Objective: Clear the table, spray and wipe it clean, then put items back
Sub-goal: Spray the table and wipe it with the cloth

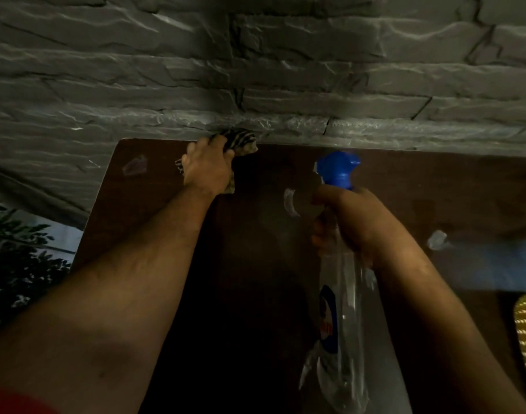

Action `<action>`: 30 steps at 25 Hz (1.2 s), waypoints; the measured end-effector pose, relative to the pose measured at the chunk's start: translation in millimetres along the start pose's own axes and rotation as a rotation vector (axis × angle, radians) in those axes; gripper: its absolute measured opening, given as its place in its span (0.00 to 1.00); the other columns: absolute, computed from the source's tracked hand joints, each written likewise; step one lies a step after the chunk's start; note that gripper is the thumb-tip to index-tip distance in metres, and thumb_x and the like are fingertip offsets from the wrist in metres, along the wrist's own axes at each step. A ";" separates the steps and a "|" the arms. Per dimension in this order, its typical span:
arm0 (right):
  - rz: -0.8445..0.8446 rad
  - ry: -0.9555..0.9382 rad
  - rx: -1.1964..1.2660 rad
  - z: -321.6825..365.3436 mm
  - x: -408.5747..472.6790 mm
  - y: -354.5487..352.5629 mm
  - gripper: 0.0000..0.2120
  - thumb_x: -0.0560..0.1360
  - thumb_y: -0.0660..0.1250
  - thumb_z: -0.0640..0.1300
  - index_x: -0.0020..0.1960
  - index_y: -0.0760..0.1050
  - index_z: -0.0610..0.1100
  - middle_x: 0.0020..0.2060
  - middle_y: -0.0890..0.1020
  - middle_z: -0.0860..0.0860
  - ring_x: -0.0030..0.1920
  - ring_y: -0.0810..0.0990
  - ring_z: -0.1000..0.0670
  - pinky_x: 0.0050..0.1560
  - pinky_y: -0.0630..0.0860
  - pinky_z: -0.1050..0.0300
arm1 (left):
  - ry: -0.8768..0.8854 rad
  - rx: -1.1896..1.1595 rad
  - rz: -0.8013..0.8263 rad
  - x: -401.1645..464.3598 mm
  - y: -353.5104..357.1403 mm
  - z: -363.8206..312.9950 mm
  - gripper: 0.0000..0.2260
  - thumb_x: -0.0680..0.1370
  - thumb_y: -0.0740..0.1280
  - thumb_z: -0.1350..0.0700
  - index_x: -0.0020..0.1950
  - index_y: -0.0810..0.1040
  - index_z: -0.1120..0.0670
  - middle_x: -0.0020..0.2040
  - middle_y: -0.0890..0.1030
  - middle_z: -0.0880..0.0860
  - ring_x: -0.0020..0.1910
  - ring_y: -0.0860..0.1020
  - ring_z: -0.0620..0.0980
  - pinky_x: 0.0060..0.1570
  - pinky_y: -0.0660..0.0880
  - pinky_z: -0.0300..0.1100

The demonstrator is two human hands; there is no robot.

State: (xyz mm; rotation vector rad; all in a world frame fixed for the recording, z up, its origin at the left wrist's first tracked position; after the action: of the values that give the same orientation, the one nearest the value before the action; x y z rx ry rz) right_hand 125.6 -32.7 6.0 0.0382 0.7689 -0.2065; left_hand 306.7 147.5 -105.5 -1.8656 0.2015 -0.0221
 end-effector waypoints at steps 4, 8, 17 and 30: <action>0.118 0.069 -0.066 -27.4 -13.5 -1.2 0.09 0.75 0.66 0.45 0.53 0.71 0.43 0.31 0.79 0.47 0.30 0.79 0.49 0.35 0.78 0.54 | -0.037 0.004 0.005 -1.5 0.0 -5.3 0.17 0.82 0.56 0.47 0.69 0.68 0.51 0.65 0.71 0.59 0.63 0.66 0.60 0.62 0.62 0.53; 0.175 0.117 -0.087 -45.8 -20.4 -1.4 0.09 0.75 0.66 0.44 0.51 0.72 0.39 0.29 0.78 0.46 0.30 0.79 0.47 0.30 0.78 0.56 | -0.065 0.047 -0.022 -5.6 5.8 -5.2 0.16 0.81 0.57 0.48 0.66 0.70 0.51 0.64 0.71 0.59 0.63 0.66 0.61 0.62 0.62 0.54; 0.147 0.003 0.030 -40.5 -19.1 -11.1 0.09 0.74 0.67 0.41 0.53 0.71 0.42 0.28 0.77 0.47 0.28 0.77 0.48 0.32 0.77 0.53 | 0.405 0.070 0.035 -101.8 27.3 -29.9 0.16 0.80 0.59 0.47 0.67 0.72 0.48 0.60 0.72 0.53 0.58 0.69 0.55 0.57 0.65 0.50; 0.216 -0.014 0.047 -48.2 -18.4 0.1 0.09 0.73 0.66 0.40 0.51 0.71 0.40 0.29 0.77 0.45 0.29 0.76 0.47 0.29 0.75 0.56 | 0.070 0.077 -0.086 -43.0 18.7 -30.8 0.15 0.80 0.61 0.50 0.65 0.73 0.50 0.63 0.72 0.56 0.60 0.69 0.58 0.58 0.66 0.53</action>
State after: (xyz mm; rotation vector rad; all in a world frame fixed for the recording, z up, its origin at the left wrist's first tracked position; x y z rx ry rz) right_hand 79.7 -24.2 -15.9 0.1635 0.7403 -0.0190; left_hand 258.3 119.5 -110.3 -1.7966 0.1667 -0.1524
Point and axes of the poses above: each hand's wrist, its own x-axis towards the middle knuckle, its own y-axis out of the palm, z = x × y, the point moved 2 cm from there along x, towards the middle knuckle
